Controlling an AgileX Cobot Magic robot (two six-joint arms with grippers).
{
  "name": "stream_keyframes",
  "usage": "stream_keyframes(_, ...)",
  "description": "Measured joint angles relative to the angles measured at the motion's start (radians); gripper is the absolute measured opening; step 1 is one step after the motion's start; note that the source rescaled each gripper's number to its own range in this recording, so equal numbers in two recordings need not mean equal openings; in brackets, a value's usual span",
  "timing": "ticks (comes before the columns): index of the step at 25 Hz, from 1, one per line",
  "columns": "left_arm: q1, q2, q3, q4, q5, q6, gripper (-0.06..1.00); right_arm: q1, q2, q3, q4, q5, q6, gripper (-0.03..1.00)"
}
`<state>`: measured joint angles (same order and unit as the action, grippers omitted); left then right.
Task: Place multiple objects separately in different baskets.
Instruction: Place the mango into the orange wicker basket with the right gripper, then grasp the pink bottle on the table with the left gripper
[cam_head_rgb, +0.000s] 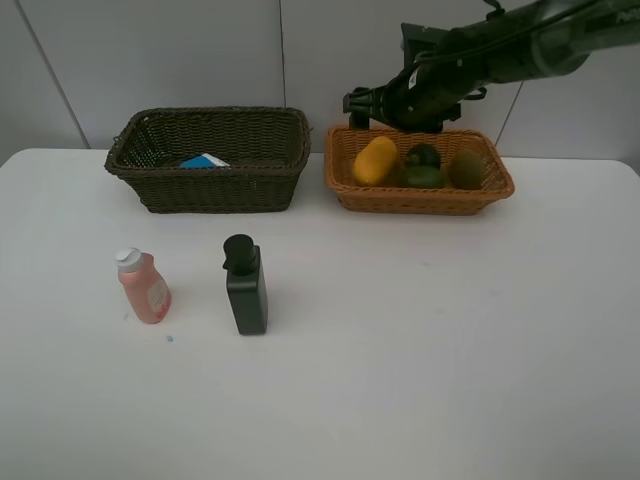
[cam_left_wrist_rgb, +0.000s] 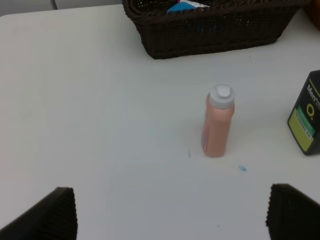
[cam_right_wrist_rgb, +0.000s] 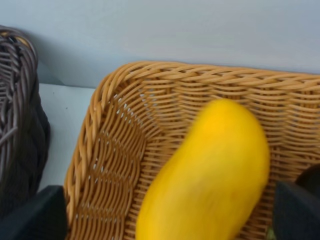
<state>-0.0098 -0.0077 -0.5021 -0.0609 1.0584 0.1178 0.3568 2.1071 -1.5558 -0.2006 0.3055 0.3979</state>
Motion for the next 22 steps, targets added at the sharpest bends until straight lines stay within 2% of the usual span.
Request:
stream_keyframes(15,0.0,0.0,0.0,0.0,0.0,0.0,1.0,0.0,-0.082,0.0,-0.023,0.091,0.0,1.0)
stream_keyframes(22,0.0,0.0,0.0,0.0,0.0,0.0,1.0,0.0,-0.201,-0.001,-0.06,0.241,-0.005,1.0)
